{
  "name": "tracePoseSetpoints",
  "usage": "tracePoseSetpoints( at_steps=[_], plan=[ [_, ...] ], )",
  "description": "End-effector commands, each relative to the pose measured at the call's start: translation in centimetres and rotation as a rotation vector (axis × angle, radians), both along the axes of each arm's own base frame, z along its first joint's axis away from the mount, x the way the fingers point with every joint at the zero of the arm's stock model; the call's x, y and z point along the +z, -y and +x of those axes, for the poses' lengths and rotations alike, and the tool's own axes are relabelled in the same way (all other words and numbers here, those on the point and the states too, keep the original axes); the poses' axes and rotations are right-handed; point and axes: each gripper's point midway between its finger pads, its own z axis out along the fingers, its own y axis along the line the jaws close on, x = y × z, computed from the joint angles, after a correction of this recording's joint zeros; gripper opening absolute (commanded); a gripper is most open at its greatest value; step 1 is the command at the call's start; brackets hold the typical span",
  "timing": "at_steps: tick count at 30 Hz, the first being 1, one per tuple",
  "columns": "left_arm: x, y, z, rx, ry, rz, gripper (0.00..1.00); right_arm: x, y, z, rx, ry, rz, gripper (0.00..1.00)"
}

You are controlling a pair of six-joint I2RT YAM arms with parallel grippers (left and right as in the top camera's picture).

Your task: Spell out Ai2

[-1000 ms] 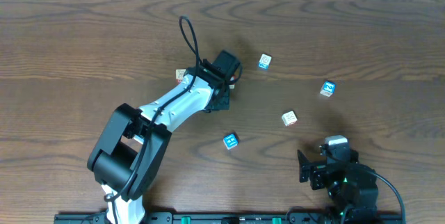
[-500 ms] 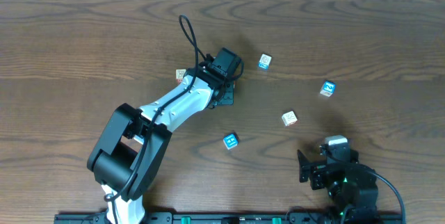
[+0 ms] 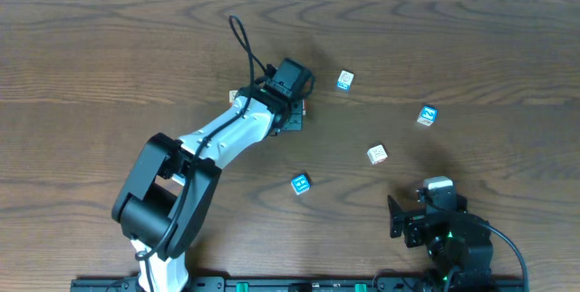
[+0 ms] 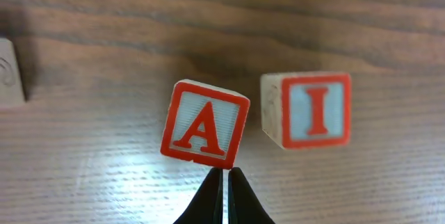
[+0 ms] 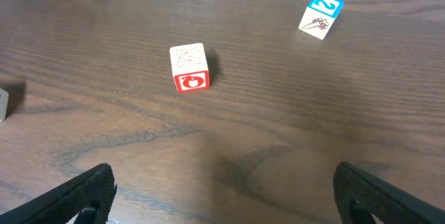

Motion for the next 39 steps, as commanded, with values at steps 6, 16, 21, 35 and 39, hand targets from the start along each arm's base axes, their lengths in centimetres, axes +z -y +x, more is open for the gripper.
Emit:
tracePoseSetpoints(
  at_steps=[6,16,21,35,39],
  plan=[
    [-0.7,0.2,-0.3,-0.051,-0.032,-0.02,0.06,-0.3,0.0,0.0,-0.002,-0.002,0.002,0.99],
    [3.1,-1.5,-0.3,-0.033,0.029,0.024,0.06,-0.3,0.0,0.0,-0.002,-0.002,0.002,0.99],
    [8.6,-3.8,2.8,0.019,0.265,0.114,0.06,-0.3,0.0,0.0,-0.002,-0.003,0.002,0.99],
    [1.0,-4.3,4.9,-0.009,0.152,0.094,0.06,-0.3,0.0,0.0,-0.002,-0.002,0.002,0.99],
    [0.1,-3.7,4.5,-0.029,0.12,0.064,0.06,-0.3,0.0,0.0,-0.002,-0.002,0.002,0.99]
  ],
)
